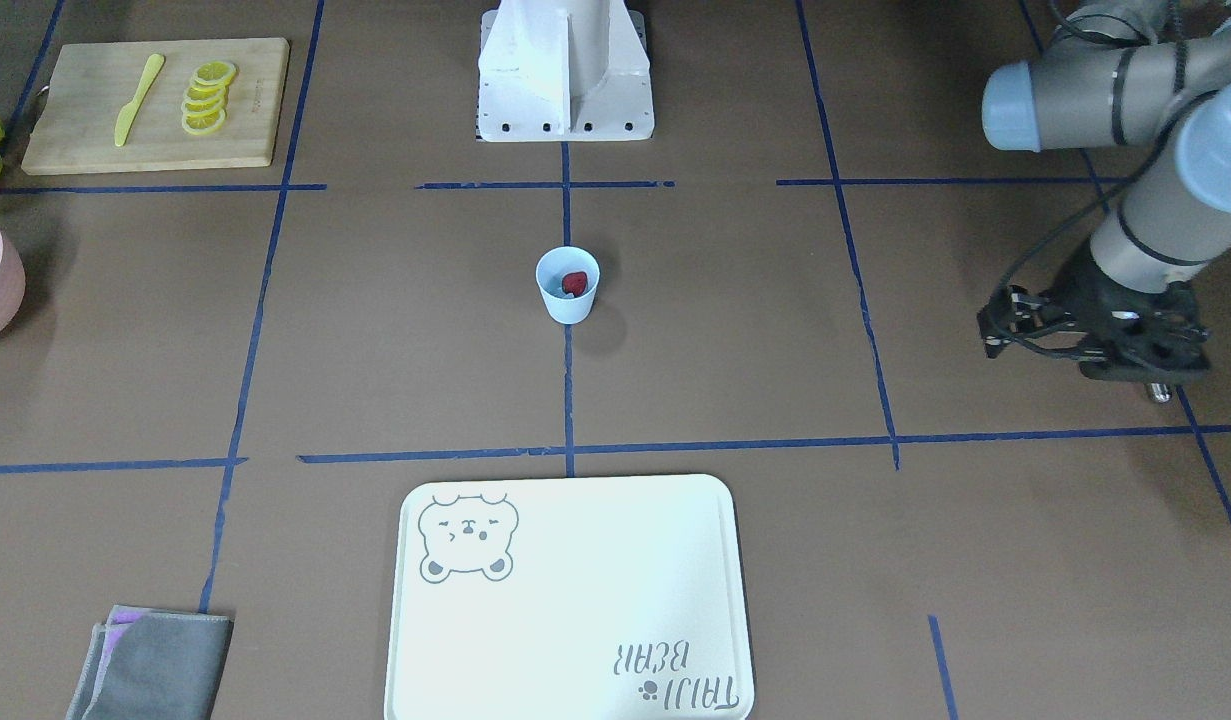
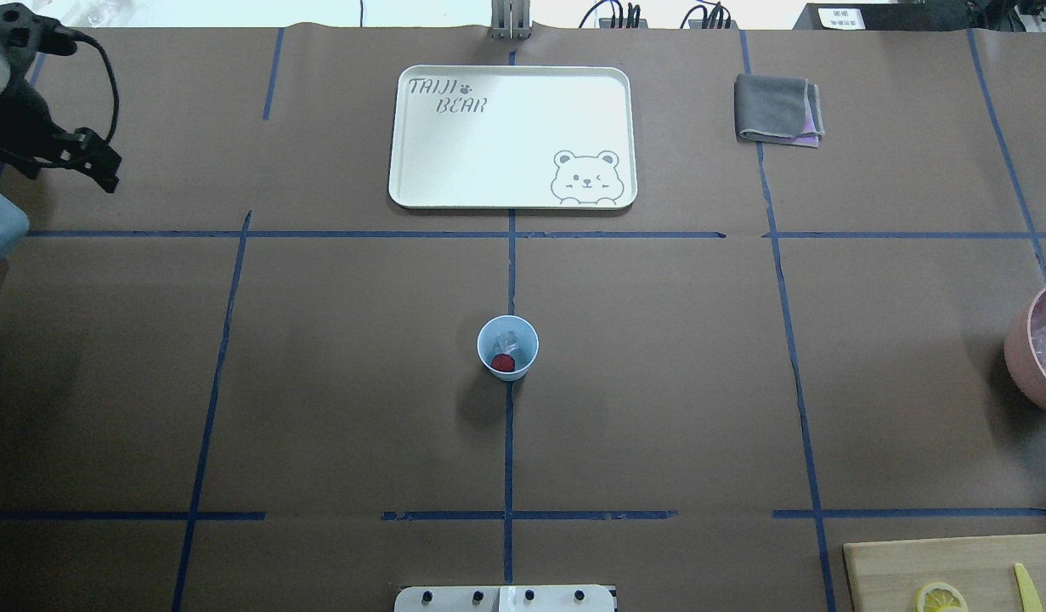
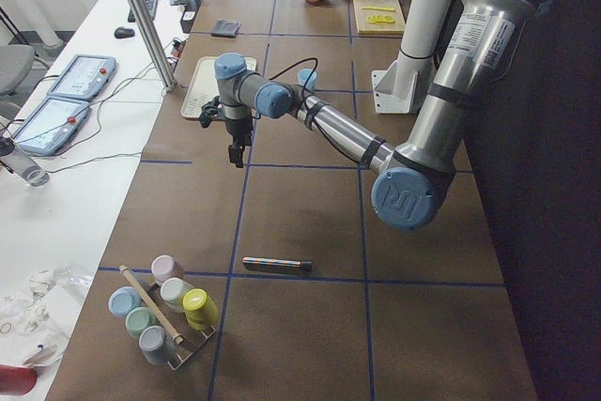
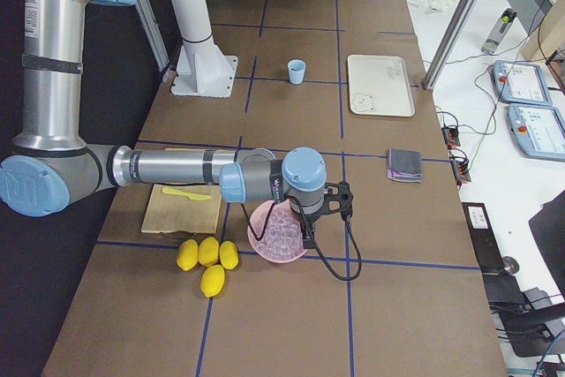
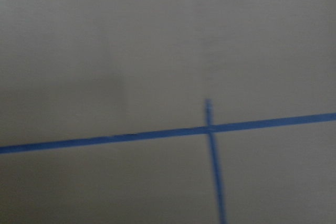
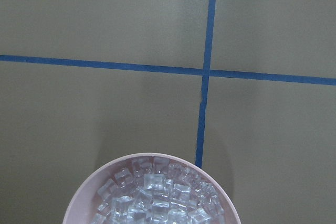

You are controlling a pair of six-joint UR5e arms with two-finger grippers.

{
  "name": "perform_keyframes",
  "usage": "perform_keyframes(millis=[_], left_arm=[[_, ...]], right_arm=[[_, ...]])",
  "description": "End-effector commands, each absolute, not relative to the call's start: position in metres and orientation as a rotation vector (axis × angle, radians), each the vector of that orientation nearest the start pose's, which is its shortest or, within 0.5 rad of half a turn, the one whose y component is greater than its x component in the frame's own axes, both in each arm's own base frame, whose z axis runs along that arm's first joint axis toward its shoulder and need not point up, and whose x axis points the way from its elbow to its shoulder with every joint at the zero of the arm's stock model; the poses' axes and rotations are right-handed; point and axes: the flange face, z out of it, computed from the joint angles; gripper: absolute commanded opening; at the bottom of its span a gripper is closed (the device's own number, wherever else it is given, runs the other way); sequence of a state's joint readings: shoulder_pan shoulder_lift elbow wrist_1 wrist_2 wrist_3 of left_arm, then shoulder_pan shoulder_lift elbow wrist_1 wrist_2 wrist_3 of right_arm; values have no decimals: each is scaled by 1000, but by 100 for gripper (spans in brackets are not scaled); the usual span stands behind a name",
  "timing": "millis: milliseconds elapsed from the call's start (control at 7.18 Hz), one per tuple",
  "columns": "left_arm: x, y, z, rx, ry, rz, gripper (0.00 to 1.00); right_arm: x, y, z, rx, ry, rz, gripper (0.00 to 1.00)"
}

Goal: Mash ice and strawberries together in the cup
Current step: 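Withdraw the left gripper away from the cup toward its side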

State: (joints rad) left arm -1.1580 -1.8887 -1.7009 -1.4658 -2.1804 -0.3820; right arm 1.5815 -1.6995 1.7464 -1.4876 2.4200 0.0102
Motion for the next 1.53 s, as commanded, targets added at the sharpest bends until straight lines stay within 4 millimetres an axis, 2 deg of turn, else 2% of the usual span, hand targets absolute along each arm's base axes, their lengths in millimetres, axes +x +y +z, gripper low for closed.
perform_keyframes(millis=[0,139,279,418,557,836,1254,1393], left_arm=[[97,-594,534,15,729,196,100],[75,-595,557,9,726,170,100],[68,-583,584,11,726,161,100],[64,-574,613,40,730,166,100],[62,-573,639,52,733,155,100],[65,-570,676,95,752,74,100],[68,-572,678,78,761,-15,100],[79,-567,695,79,765,-6,100]], right_arm=[[63,-445,615,128,-848,-38,100],[63,-447,613,132,-848,-40,100],[63,-448,612,135,-848,-43,99],[63,-448,612,134,-848,-40,99],[63,-448,612,134,-848,-40,99],[63,-447,615,130,-848,-39,100],[63,-447,615,128,-848,-38,99],[63,-447,615,129,-848,-39,99]])
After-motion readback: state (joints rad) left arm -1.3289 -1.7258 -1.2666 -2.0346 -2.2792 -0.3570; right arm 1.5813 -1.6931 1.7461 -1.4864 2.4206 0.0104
